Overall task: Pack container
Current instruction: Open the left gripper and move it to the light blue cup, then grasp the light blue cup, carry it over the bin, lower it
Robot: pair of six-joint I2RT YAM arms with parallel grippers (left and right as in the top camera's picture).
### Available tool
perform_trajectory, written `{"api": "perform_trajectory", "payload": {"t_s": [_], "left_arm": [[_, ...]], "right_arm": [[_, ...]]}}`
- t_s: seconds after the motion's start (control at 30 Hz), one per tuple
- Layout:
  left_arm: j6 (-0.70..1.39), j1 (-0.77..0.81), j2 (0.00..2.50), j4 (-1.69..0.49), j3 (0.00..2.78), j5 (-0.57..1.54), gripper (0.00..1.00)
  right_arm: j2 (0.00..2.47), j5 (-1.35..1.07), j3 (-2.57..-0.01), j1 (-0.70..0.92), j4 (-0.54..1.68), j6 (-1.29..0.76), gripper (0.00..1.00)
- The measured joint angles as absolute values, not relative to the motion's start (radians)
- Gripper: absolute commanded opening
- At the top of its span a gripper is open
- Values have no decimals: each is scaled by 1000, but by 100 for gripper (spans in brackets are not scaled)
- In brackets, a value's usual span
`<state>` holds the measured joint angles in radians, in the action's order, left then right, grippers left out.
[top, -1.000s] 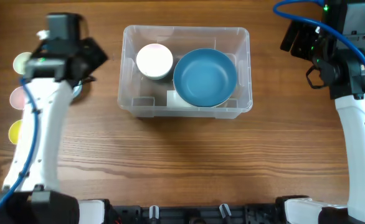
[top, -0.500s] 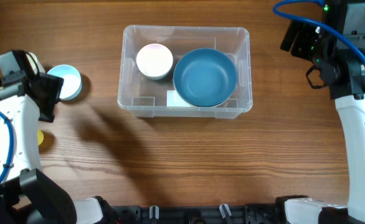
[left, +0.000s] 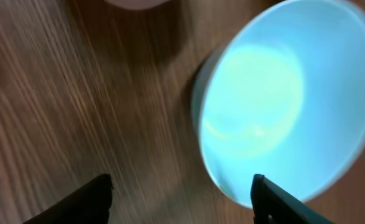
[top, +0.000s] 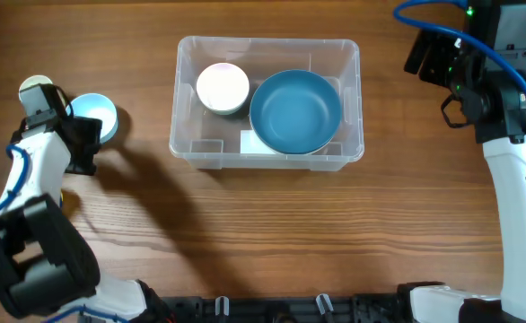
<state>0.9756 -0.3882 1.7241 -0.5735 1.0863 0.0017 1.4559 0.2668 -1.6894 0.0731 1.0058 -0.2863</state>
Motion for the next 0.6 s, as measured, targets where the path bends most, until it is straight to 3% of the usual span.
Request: {"api": "perform_trajectory", "payload": {"t_s": [0.13,0.33,0.4,0.47,0.6], "left_arm": [[987,-388,1765,-545,1085,2,59],[991,-388,1768,-528,1085,2,54],[991,-388,1768,-519,1085,2,55],[991,-388,1768,-514,1085,2,63],[997,-388,1777,-498,1085,2,55]], "right_arm": [[1456,267,-1689,73,1006,-286,100],[1456,267,-1689,73,1006,-286,100],[1456,267,-1689,73,1006,-286,100],[1456,267,-1689,73,1006,-286,100],[1456,267,-1689,73,1006,-286,99]]}}
